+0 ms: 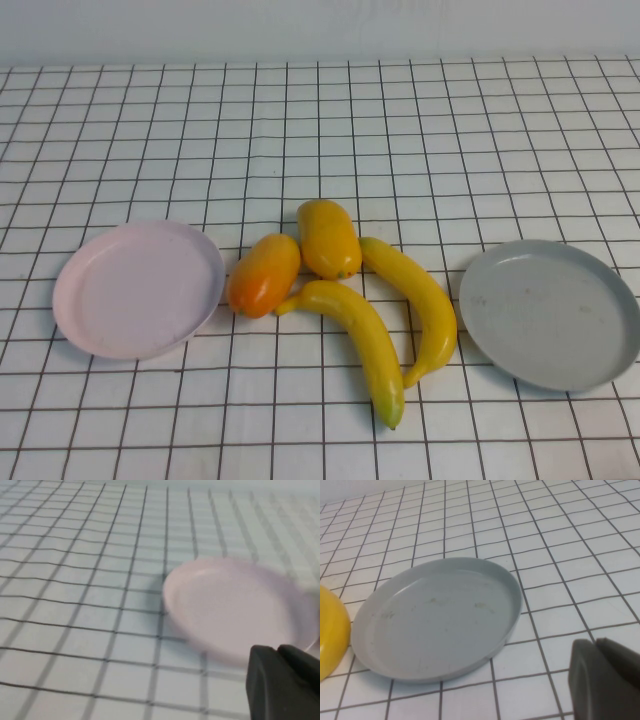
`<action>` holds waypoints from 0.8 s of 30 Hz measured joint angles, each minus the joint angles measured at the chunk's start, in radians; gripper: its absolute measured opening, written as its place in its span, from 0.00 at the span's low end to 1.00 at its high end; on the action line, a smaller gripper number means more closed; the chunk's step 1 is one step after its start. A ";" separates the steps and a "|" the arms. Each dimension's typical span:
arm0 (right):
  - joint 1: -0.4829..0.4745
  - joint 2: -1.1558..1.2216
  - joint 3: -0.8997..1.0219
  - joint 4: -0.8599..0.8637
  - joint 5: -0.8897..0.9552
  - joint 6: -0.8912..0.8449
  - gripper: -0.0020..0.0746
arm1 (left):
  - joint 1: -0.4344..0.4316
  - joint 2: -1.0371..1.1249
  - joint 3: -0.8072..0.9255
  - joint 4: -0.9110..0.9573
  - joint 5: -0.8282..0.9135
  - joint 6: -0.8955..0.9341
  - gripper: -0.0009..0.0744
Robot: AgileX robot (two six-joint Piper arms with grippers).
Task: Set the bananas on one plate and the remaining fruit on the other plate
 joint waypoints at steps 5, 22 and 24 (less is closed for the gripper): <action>0.000 0.000 0.000 0.000 0.000 0.000 0.00 | 0.000 0.000 0.000 -0.355 -0.183 -0.333 0.01; 0.000 0.000 0.000 0.000 0.000 0.000 0.00 | 0.000 0.000 -0.025 -0.477 -0.247 -0.440 0.01; 0.000 0.000 0.000 0.000 0.000 0.000 0.00 | 0.000 0.000 -0.102 -0.459 -0.143 -0.357 0.01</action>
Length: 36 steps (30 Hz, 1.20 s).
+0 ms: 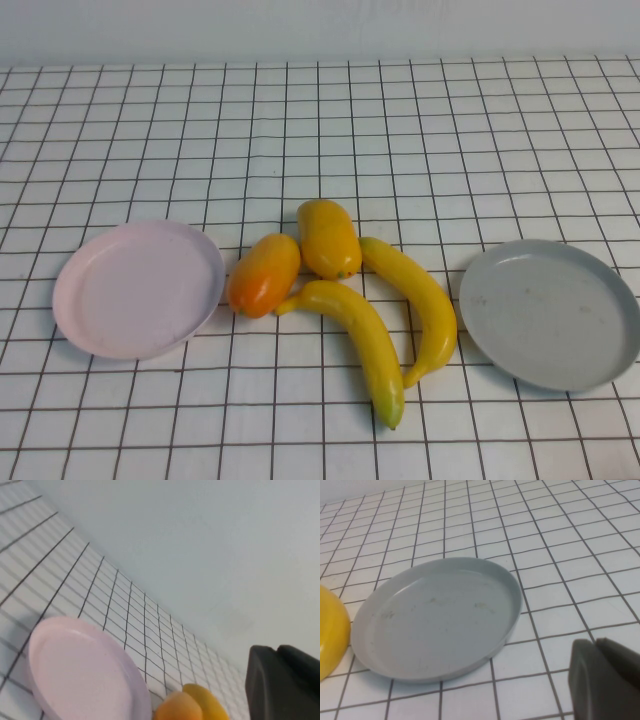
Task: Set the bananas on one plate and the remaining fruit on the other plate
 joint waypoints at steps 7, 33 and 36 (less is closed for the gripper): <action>0.000 0.000 0.000 0.000 0.000 0.000 0.00 | 0.000 0.167 -0.384 0.139 0.468 0.511 0.01; 0.000 0.000 0.000 0.000 0.000 0.000 0.00 | -0.398 1.054 -0.754 0.334 0.635 0.650 0.71; 0.000 0.000 0.000 0.000 0.000 0.000 0.00 | -0.465 1.169 -0.845 0.387 0.644 0.601 0.82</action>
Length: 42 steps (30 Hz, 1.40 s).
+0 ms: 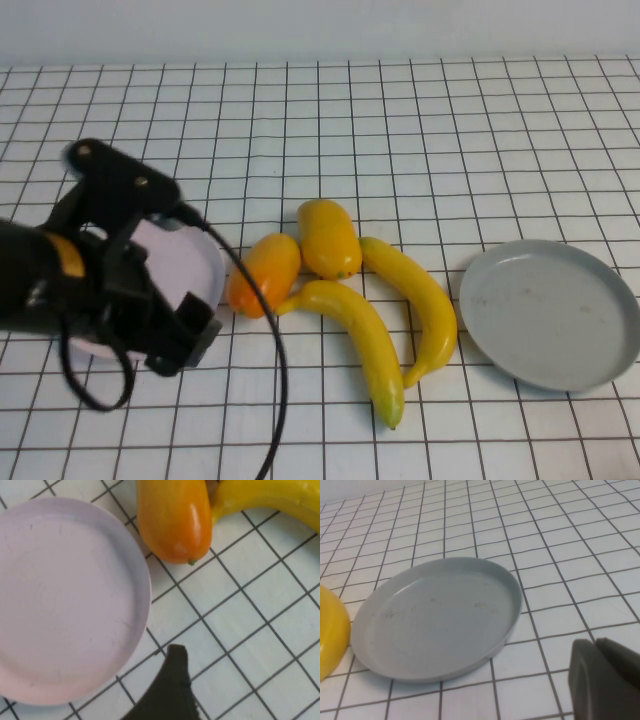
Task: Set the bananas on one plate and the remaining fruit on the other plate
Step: Put one type of fruit in the left plate
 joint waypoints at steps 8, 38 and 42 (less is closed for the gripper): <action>0.000 0.000 0.000 0.000 0.000 0.000 0.00 | -0.044 0.329 -0.300 0.066 0.097 -0.054 0.87; 0.000 0.000 0.000 0.000 0.000 0.000 0.00 | -0.026 0.853 -0.607 0.178 0.108 -0.094 0.74; 0.000 0.000 0.000 0.000 0.000 0.000 0.00 | -0.026 0.849 -0.648 0.214 0.127 -0.104 0.74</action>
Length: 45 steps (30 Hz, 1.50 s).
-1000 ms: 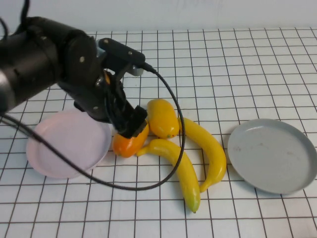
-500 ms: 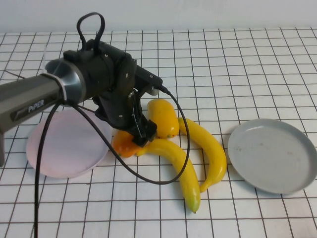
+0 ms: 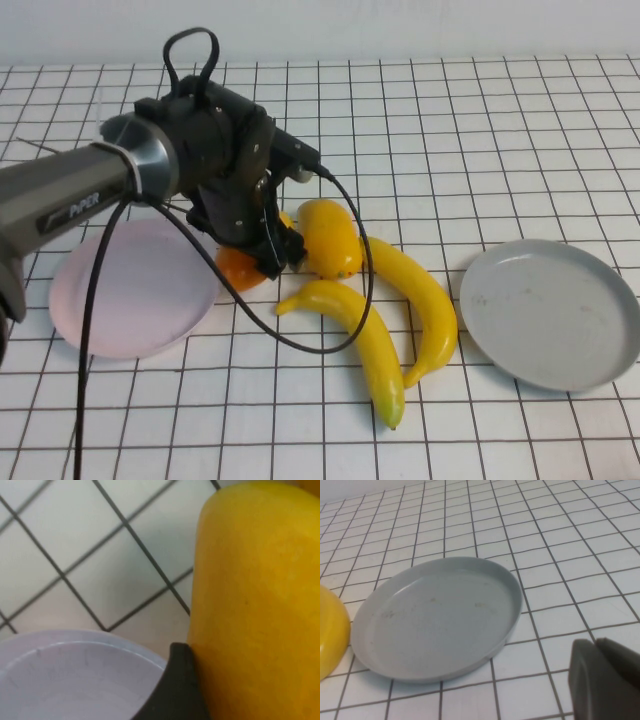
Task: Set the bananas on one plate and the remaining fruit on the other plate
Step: Put one type of fruit in the left plate
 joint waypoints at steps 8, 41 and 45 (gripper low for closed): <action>0.000 0.000 0.000 0.000 0.000 0.000 0.00 | 0.002 -0.128 -0.049 0.034 0.050 -0.039 0.74; 0.000 0.000 0.000 0.000 0.000 0.000 0.00 | 0.228 -0.228 0.228 0.093 -0.003 -0.230 0.78; 0.000 0.000 0.000 0.000 0.000 0.000 0.00 | 0.228 -0.228 0.228 0.083 0.012 -0.199 0.90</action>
